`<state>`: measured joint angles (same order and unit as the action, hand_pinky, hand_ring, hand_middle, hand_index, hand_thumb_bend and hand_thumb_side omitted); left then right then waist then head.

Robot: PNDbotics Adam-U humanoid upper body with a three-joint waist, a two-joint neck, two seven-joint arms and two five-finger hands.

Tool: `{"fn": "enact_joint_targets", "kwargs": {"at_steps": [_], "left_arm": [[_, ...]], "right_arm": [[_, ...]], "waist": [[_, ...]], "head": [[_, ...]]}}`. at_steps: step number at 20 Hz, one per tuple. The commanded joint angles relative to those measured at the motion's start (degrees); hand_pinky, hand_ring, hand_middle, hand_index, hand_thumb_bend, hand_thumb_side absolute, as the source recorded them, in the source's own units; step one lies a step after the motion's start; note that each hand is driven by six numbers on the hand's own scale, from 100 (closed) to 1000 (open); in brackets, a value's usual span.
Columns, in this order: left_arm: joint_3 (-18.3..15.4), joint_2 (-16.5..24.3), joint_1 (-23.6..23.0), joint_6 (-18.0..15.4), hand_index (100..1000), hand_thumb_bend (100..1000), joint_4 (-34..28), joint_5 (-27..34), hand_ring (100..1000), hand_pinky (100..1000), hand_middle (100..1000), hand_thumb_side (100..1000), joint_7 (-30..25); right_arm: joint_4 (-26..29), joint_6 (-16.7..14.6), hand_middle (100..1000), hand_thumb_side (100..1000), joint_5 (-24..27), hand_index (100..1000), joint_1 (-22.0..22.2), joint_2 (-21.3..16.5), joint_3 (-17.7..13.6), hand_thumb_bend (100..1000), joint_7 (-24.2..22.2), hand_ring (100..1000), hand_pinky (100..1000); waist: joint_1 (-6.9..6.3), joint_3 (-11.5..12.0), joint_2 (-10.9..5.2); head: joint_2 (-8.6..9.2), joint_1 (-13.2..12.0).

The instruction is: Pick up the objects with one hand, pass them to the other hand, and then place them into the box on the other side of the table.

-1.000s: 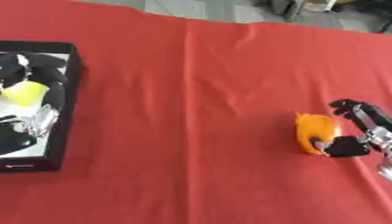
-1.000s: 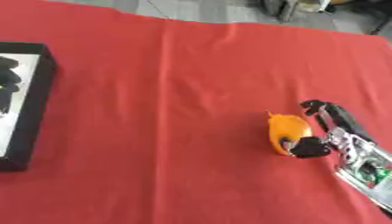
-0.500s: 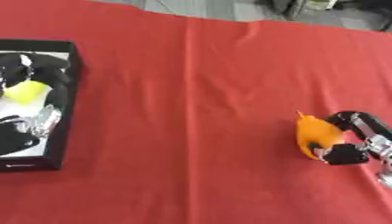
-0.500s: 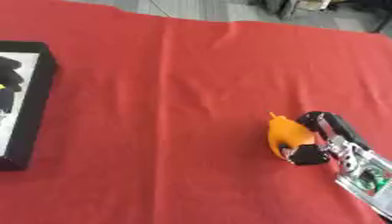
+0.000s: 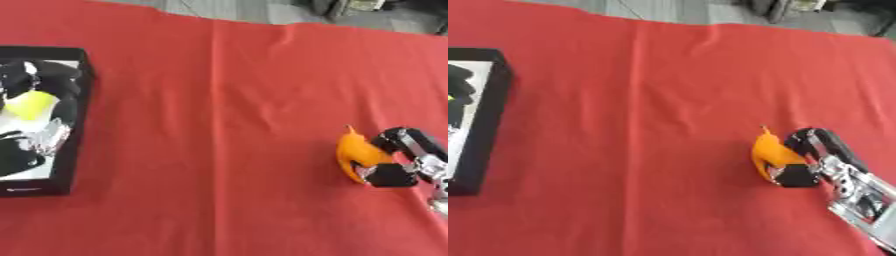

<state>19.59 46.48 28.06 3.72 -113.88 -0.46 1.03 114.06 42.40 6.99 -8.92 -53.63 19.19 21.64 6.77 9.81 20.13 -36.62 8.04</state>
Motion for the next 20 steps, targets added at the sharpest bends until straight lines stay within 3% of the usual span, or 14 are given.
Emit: {"fn": "enact_joint_targets", "kwargs": {"at_steps": [1, 5, 7, 8, 9, 10, 11, 12, 20], "left_arm": [[-0.66, 1.02, 0.61, -0.02, 786, 100, -0.71, 0.43, 593, 732, 611, 464, -0.18], [-0.99, 1.37, 0.65, -0.15, 785, 100, -0.71, 0.92, 592, 731, 611, 474, -0.12], [-1.34, 1.58, 0.98, -0.4, 786, 100, -0.71, 1.38, 592, 731, 612, 496, 0.07], [-1.64, 1.71, 1.3, -0.61, 787, 100, -0.71, 1.74, 592, 730, 612, 569, 0.23], [-1.97, 1.88, 1.63, -0.85, 789, 100, -0.71, 2.18, 593, 731, 613, 519, 0.4], [-2.38, 2.15, 2.04, -1.12, 789, 100, -0.71, 2.69, 593, 731, 614, 530, 0.59], [-2.85, 2.53, 2.54, -1.37, 792, 100, -0.71, 3.29, 593, 730, 615, 544, 0.81], [-3.33, 3.01, 3.16, -1.53, 794, 100, -0.71, 3.92, 593, 730, 615, 555, 1.06], [-6.03, 7.76, 11.91, -0.76, 800, 100, -0.71, 9.79, 602, 729, 622, 598, 2.03]], "right_arm": [[0.53, 9.57, 396, 100, -1.08, 511, -0.89, -1.24, -0.36, 195, 11.21, 633, 1000], [0.53, 8.28, 397, 100, -3.55, 513, -1.9, -1.21, -0.82, 149, 12.27, 624, 992], [0.53, 7.3, 396, 100, -4.76, 514, -2.67, -1.01, -1.11, 125, 13.76, 623, 740], [0.53, 6.74, 393, 100, -5.55, 512, -3.25, -0.84, -1.1, 114, 14.51, 622, 596], [0.53, 6.2, 390, 100, -6.33, 509, -3.81, -0.64, -1.02, 109, 15.13, 620, 493], [0.53, 5.7, 388, 100, -7.23, 507, -4.49, -0.42, -0.94, 112, 15.73, 619, 379], [0.53, 5.21, 384, 100, -8.39, 504, -5.21, -0.23, -0.8, 123, 16.29, 615, 151], [0.53, 4.74, 381, 100, -9.76, 502, -5.93, -0.05, -0.59, 124, 16.72, 611, 100], [0.53, 3.55, 371, 100, -21.08, 492, -12.67, 3.89, 2.15, 105, 18.38, 588, 100]], "waist": [[-0.47, -0.19, -1.66], [-0.66, -0.47, -2.16], [-0.82, -0.55, -2.35], [-0.93, -0.56, -2.45], [-1.02, -0.58, -2.53], [-1.12, -0.59, -2.63], [-1.23, -0.6, -2.73], [-1.35, -0.61, -2.86], [-2.46, -0.49, -4.16]], "head": [[0.21, -0.27], [-0.12, -0.54], [-0.22, -0.6], [-0.3, -0.64], [-0.38, -0.66], [-0.48, -0.64], [-0.63, -0.61], [-0.81, -0.58], [-1.71, -0.44]]}}
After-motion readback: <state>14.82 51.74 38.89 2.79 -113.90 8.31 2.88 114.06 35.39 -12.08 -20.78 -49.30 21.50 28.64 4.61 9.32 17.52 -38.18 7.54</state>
